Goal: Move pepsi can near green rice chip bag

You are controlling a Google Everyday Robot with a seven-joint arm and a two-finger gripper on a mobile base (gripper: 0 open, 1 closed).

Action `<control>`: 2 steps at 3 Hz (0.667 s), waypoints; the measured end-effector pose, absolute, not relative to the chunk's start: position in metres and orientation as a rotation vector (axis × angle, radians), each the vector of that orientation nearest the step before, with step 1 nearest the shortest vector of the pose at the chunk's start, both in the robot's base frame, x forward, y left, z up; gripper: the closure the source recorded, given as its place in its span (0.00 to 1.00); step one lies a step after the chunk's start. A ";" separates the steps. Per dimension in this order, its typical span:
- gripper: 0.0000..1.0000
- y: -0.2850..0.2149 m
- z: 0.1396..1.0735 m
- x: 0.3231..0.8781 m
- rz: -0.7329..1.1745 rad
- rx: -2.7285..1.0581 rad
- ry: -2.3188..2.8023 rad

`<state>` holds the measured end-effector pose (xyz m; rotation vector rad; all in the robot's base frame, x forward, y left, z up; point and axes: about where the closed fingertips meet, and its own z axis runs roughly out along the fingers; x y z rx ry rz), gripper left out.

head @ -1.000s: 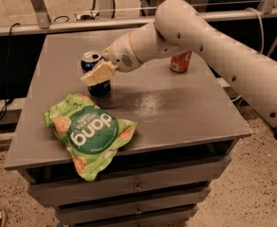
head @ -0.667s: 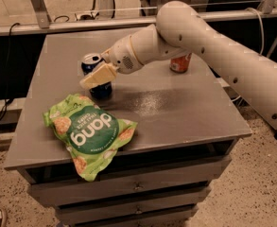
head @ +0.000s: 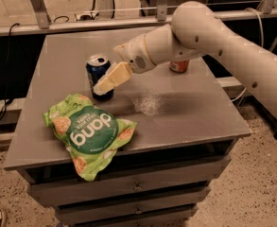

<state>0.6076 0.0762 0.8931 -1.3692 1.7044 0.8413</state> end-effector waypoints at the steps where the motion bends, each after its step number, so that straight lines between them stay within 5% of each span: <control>1: 0.00 0.014 0.916 0.611 0.687 -1.337 1.685; 2: 0.00 -0.064 0.955 0.610 0.443 -1.348 1.615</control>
Offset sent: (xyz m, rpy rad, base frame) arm -0.0006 -0.2467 0.1202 -0.2195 -0.5565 -0.2321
